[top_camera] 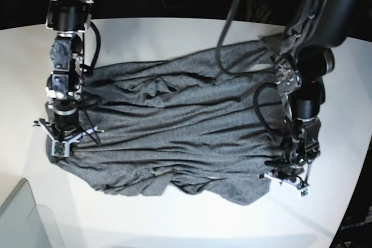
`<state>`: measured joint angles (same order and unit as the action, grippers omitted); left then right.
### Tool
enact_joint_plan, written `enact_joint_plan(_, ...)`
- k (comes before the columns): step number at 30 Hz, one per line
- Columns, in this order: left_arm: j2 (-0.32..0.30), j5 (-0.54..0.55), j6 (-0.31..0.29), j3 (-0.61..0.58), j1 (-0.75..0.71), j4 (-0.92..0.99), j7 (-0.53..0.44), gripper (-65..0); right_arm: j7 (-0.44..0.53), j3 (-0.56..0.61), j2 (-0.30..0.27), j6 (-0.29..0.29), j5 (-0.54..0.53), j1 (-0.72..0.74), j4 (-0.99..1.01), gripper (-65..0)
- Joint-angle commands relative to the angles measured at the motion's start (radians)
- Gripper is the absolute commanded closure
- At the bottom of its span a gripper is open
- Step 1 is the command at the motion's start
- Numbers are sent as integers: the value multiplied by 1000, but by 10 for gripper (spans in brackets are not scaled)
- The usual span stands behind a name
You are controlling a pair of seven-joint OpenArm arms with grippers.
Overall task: Layout the t-shirt on the table in an organized manner, then fold the t-shirt properly
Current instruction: 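Release the shirt and raise both grippers toward the collar edge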
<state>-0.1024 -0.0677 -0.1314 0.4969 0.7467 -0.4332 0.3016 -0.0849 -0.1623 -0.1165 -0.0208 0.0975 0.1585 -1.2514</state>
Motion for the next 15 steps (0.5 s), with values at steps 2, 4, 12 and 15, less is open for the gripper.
enact_joint_plan(2,-7,73,-55,-4,4,-126,57,-23,-5,-4,22,8,0,-7,-75,0)
enact_joint_plan(4,-7,154,-110,-10,-66,-289,158,-22,-29,-3,54,6,0,-47,-133,0)
enact_joint_plan(12,34,340,-121,-10,-505,-1077,551,-22,-79,13,128,-123,0,-190,-238,0)
enact_joint_plan(15,60,360,-121,-10,-677,-1289,624,-22,-79,10,139,-133,0,-225,-236,0)
